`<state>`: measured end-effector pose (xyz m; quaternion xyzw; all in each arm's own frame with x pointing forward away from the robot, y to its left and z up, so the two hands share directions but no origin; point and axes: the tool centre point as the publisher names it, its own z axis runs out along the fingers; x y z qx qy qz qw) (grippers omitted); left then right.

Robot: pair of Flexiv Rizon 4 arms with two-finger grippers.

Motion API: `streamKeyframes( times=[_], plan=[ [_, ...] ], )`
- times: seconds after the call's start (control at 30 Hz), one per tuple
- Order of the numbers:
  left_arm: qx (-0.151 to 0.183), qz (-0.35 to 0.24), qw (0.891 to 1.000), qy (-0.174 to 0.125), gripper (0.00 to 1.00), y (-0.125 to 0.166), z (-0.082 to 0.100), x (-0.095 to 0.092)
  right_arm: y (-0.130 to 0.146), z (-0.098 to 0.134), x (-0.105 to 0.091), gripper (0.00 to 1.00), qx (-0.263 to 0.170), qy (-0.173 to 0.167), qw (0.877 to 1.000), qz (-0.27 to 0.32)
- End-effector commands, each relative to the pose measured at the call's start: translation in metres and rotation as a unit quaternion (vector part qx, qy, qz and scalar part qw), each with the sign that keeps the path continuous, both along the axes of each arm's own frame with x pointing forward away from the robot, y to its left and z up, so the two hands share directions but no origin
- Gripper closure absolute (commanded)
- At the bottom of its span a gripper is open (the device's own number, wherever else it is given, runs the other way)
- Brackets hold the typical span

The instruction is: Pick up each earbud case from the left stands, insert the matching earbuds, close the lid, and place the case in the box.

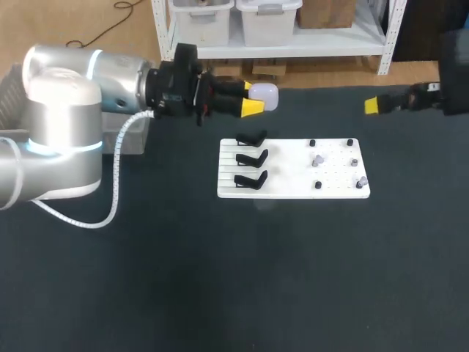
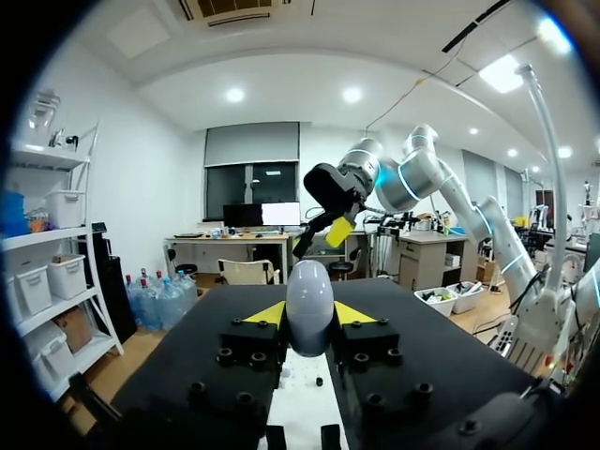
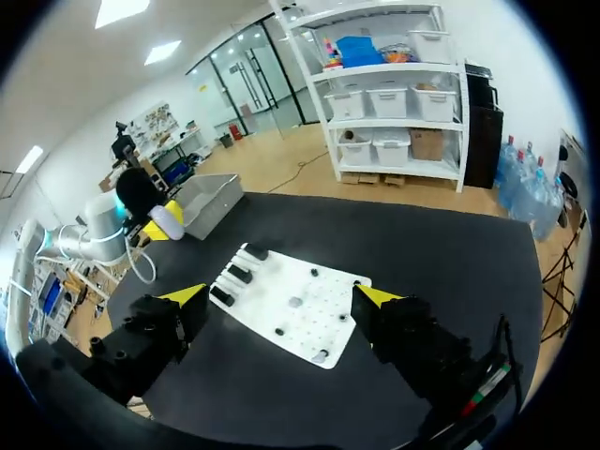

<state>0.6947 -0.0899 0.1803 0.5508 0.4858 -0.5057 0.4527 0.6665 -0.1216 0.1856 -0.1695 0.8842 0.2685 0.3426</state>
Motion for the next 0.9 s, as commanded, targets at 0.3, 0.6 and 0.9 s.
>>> streamKeyframes(
  times=[0.3, 0.6, 0.9],
  plan=[
    [0.0, -0.004, 1.0, -0.007, 1.0, -0.006, -0.01, -0.006, 0.062, 0.017, -0.027, 0.0, -0.017, 0.024, 0.999, 0.026],
    [0.0, 0.008, 1.0, -0.01, 1.0, -0.007, -0.014, -0.009, 0.09, 0.014, -0.035, 0.0, -0.03, 0.043, 0.998, 0.042],
    [0.0, 0.008, 1.0, -0.01, 1.0, -0.007, -0.014, -0.009, 0.118, 0.012, -0.03, 0.0, -0.046, 0.063, 0.995, 0.066]
  ],
)
